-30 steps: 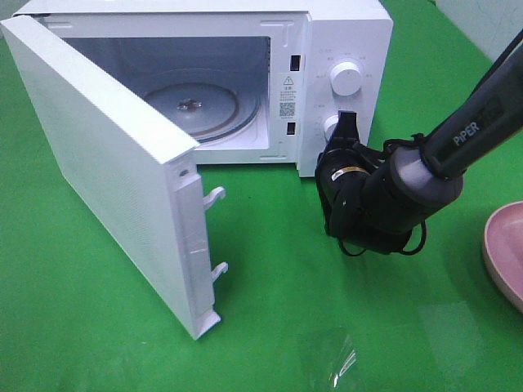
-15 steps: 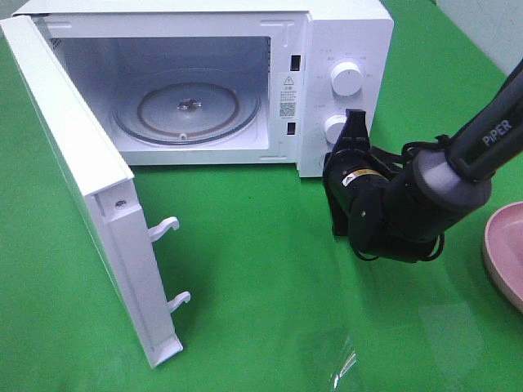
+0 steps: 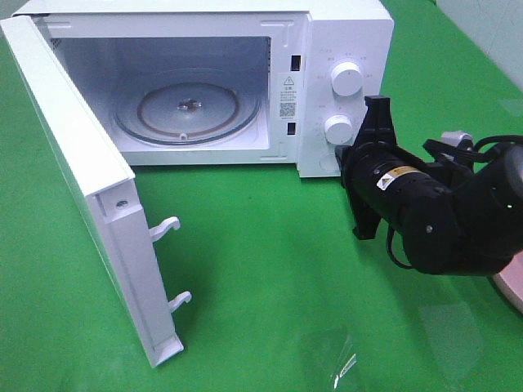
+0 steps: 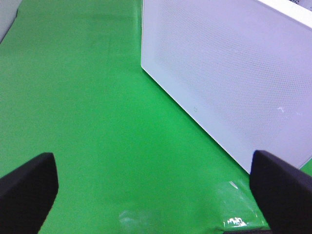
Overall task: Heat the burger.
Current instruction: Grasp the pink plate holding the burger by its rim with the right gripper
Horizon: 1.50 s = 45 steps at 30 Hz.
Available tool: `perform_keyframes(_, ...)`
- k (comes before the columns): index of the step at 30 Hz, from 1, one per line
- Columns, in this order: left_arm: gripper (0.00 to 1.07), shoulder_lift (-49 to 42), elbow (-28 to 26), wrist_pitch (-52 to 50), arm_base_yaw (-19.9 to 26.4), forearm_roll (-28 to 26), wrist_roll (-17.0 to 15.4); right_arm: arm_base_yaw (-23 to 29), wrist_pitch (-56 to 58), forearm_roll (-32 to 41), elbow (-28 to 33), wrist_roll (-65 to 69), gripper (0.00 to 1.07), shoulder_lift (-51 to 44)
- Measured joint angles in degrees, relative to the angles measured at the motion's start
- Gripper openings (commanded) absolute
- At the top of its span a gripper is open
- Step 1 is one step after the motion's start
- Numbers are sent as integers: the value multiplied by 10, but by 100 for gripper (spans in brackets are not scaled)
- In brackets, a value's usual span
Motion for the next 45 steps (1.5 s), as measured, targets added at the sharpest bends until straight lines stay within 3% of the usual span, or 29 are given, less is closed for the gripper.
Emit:
perform_keyframes(7, 100, 0, 0, 0, 0, 0, 0, 0, 43, -1, 26, -30, 2, -48)
perform_keyframes(27, 100, 0, 0, 0, 0, 0, 0, -1, 261, 3, 30, -319, 5, -178)
perform_keyframes(35, 100, 0, 0, 0, 0, 0, 0, -37, 421, 4, -1, -495, 5, -198)
perform_keyframes(45, 100, 0, 0, 0, 0, 0, 0, -46, 526, -10, -10, -640, 5, -231)
